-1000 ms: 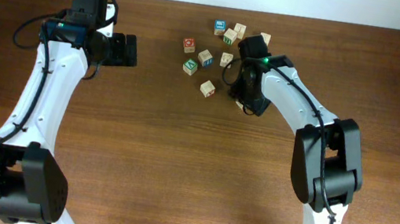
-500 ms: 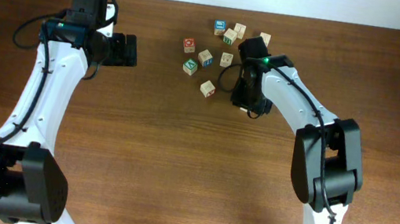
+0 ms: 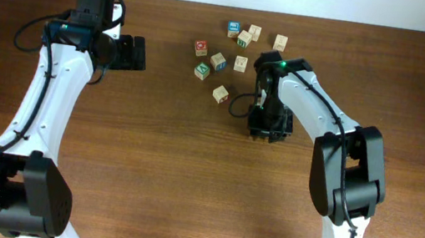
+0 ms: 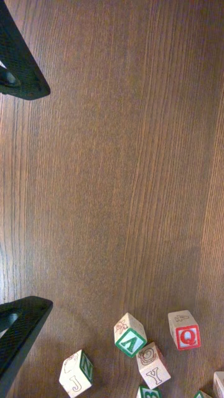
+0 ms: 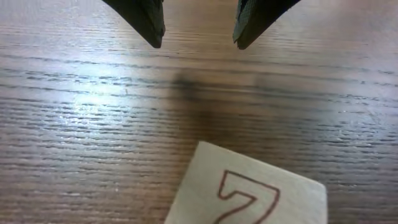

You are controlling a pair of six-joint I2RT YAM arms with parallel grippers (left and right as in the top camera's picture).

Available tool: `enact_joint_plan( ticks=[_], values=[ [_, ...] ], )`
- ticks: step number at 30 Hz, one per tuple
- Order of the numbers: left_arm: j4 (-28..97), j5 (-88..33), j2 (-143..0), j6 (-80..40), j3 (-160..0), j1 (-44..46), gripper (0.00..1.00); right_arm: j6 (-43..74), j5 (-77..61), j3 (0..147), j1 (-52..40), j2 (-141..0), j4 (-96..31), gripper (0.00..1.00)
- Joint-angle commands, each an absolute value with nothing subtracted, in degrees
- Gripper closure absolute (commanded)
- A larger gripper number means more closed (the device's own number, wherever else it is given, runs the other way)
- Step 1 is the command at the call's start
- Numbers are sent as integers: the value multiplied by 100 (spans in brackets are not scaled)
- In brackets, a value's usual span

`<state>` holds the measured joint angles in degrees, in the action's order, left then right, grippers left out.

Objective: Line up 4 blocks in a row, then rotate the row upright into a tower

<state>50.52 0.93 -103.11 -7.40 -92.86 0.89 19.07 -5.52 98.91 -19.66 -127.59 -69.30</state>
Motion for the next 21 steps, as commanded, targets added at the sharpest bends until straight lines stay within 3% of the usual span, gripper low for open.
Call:
enact_joint_plan(
  ticks=[1,4,5,7,11,21],
  values=[
    [5041,150,-10350,-825,-9384,102,1,1835,-585,10047,-1986,-12798,-6965,61],
    [5041,148,-10350,-825,-9384,102,1,1920,-582,10250,-1986,-12798,-6965,60],
    [5039,145,-10350,-825,-9384,102,1,2359,-578,10420,-1986,-12798,-6838,53],
    [5048,132,-10350,-823,-9384,102,1,3164,-510,10455,-1986,-12798,-6248,48],
    [5065,132,-10350,-819,-9384,102,1,3699,375,10414,-1988,-12801,-5872,48],
    [5065,132,-10350,-819,-9384,102,1,3717,373,10049,-1988,-12803,-5264,49]
  ],
)
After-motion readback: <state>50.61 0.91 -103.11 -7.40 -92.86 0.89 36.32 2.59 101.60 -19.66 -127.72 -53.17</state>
